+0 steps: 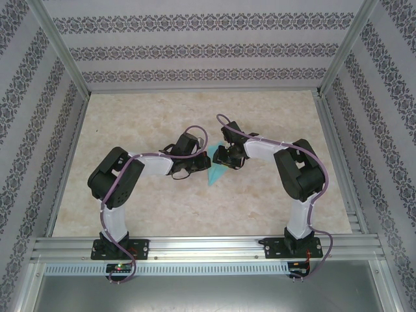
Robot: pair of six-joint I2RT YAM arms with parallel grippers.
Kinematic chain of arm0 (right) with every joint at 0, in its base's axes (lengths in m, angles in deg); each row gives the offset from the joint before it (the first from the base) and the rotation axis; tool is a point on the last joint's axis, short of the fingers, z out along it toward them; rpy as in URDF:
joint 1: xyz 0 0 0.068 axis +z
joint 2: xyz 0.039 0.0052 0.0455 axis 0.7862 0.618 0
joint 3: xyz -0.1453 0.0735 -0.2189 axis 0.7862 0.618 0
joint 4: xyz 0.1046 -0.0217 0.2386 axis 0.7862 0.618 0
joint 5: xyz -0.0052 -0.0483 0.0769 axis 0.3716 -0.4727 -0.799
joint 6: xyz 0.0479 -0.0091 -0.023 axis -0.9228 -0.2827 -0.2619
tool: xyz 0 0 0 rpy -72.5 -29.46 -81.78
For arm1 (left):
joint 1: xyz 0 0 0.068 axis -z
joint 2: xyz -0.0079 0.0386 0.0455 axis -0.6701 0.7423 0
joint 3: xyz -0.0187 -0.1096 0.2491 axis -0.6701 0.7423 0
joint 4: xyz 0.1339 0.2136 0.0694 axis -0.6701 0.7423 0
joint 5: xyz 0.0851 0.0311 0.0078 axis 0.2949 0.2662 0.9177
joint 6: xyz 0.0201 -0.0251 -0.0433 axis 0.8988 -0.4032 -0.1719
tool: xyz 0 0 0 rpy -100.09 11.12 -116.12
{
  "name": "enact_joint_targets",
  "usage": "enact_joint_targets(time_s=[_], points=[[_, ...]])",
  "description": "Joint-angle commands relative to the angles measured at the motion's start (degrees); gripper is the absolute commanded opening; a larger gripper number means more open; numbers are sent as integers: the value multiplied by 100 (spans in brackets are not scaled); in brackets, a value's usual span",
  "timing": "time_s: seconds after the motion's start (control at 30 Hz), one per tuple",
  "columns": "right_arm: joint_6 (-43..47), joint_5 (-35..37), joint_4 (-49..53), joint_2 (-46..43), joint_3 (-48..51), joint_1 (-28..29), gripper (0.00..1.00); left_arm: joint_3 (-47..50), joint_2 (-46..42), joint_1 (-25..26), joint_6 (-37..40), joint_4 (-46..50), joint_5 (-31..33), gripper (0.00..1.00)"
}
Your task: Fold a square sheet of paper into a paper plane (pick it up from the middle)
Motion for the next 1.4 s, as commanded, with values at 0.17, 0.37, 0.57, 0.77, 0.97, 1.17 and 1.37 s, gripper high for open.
enact_joint_targets(time_s=[0.17, 0.37, 0.57, 0.77, 0.97, 1.17, 1.37], points=[[25, 739, 590, 1062, 495, 95, 41, -216, 58, 6, 136, 116, -39, 6], [-56, 752, 590, 1047, 537, 89, 36, -318, 192, 3, 207, 273, 22, 6], [-101, 760, 591, 1068, 550, 98, 36, -348, 262, 6, 218, 280, 7, 5], [-140, 775, 581, 1060, 569, 85, 31, -398, 334, 4, 241, 298, -25, 5], [-149, 768, 563, 1061, 602, 76, 31, -439, 367, 2, 278, 356, -24, 6], [-132, 726, 515, 1013, 618, 76, 32, -465, 427, 2, 278, 497, 71, 5], [-114, 561, 413, 658, 654, -15, 33, -551, 497, 7, 371, 805, 173, 4]])
